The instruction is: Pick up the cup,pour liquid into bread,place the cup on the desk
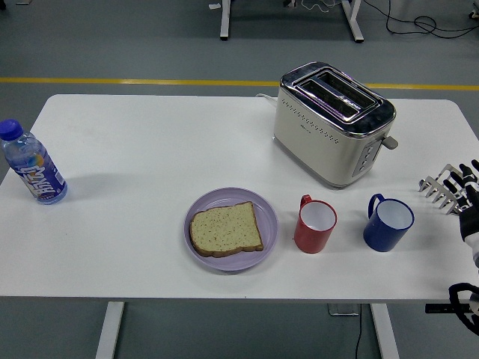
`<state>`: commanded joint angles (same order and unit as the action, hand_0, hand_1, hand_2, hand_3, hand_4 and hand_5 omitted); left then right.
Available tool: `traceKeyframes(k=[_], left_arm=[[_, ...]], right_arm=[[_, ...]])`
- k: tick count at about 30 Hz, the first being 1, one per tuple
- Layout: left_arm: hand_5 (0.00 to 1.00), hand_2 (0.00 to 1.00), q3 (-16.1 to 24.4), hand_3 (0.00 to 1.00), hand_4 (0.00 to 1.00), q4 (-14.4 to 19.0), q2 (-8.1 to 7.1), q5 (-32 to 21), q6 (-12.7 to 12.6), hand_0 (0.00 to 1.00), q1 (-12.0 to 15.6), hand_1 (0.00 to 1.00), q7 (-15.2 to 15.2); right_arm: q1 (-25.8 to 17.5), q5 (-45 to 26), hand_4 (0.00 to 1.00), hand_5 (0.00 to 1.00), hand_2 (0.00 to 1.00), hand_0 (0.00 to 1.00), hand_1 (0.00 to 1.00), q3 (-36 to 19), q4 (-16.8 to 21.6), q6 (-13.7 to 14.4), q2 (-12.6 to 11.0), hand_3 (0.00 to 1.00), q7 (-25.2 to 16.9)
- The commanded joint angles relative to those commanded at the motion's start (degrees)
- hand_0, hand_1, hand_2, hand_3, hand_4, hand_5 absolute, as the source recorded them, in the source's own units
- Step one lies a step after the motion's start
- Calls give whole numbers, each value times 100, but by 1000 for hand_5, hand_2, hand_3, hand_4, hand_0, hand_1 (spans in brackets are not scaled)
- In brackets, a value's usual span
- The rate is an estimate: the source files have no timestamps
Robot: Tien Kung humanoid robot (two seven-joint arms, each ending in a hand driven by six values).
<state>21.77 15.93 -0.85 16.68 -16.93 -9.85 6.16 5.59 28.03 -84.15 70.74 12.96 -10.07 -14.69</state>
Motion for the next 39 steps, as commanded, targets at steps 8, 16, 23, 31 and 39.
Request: traceKeyframes(k=[8,16,23,31,39], left_arm=[[998,698,-160,542,251,5,-4,-248,-5,679,-19,683,-92],[998,698,-193,542,251,13,4,-301,-5,679,-30,683,-94],[998,698,-310,542,251,21,-4,-484,-5,679,-97,683,-160],[998,698,-391,542,251,27,-13,-621,-10,679,-158,683,-199],[998,698,-442,542,251,33,-18,-693,-7,679,-192,683,-225]], right_arm=[[11,349,676,61,609,636,539,-80,16,178,-18,593,26],[-39,940,718,58,667,688,607,-67,48,475,-61,639,-40],[-110,1732,834,78,750,751,697,-5,199,881,-125,727,-185],[-185,2678,865,77,798,804,743,130,373,1422,-171,792,-88],[-425,3031,875,77,859,853,791,449,614,1790,-199,856,-220]])
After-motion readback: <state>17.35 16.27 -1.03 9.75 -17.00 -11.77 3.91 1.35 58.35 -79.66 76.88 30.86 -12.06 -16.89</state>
